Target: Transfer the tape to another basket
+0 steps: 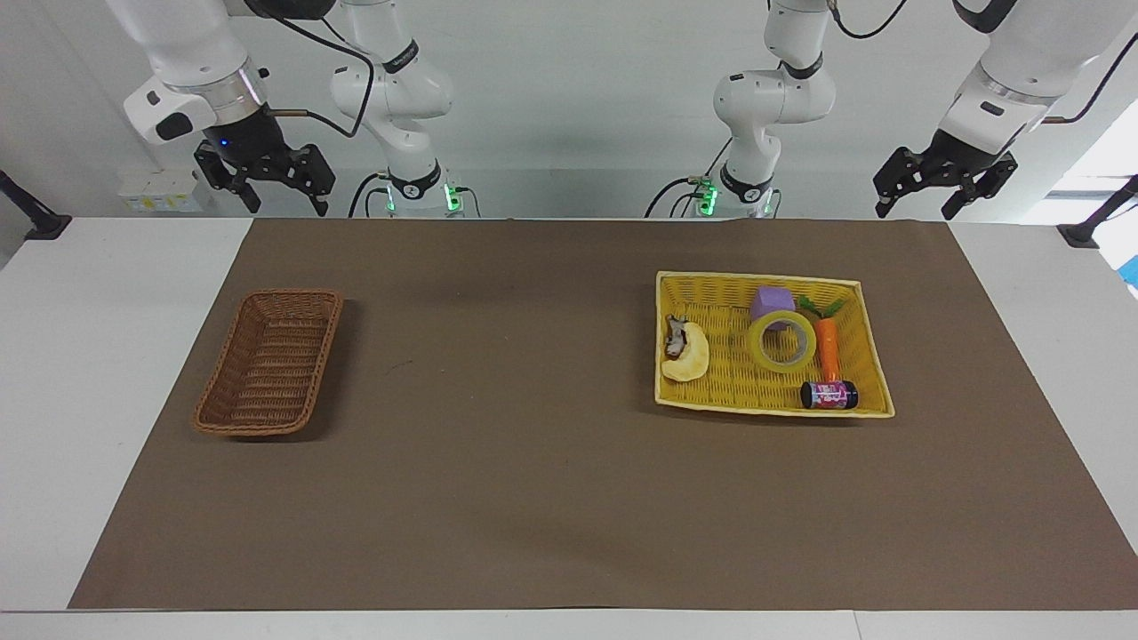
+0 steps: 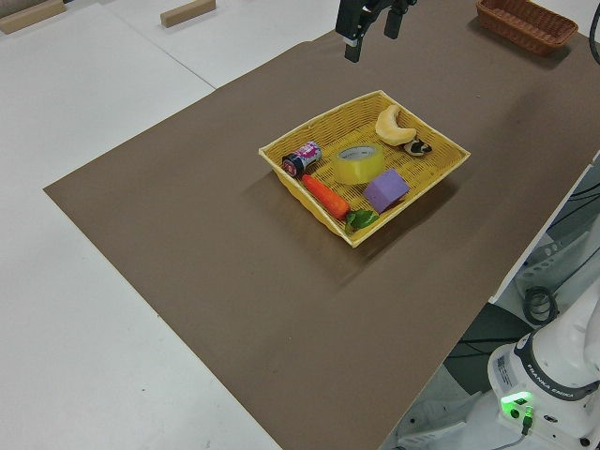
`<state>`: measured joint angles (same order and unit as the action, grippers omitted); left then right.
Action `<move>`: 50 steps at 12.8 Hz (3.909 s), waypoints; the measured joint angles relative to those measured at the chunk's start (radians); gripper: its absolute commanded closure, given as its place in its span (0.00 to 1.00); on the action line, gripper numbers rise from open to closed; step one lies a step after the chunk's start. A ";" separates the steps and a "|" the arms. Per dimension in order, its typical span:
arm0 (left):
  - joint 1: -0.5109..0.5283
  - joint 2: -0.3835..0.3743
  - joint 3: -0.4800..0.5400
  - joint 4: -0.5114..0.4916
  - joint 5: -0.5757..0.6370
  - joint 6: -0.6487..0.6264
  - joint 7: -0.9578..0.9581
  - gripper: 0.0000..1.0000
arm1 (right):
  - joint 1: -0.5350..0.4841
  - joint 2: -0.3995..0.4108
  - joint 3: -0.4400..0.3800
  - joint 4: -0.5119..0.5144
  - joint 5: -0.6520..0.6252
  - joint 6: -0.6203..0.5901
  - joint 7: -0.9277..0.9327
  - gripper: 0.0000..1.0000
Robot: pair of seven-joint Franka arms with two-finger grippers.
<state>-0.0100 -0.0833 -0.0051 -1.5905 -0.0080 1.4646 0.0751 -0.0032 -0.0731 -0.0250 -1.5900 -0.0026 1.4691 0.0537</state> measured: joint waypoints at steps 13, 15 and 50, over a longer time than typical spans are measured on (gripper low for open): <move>0.002 0.000 0.017 0.000 0.000 0.002 0.004 0.00 | 0.000 -0.005 0.000 -0.004 0.000 0.000 -0.001 0.00; 0.002 0.000 0.017 0.000 0.000 0.002 0.004 0.00 | 0.000 -0.005 0.000 -0.004 0.000 0.000 -0.001 0.00; -0.076 0.064 -0.005 -0.477 0.000 0.487 -0.248 0.00 | -0.001 -0.009 -0.001 -0.008 0.000 0.000 0.005 0.00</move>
<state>-0.0863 -0.0195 -0.0099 -2.0672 -0.0081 1.9520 -0.1734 -0.0040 -0.0817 -0.0261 -1.5977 -0.0025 1.4691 0.0588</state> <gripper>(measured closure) 0.000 0.000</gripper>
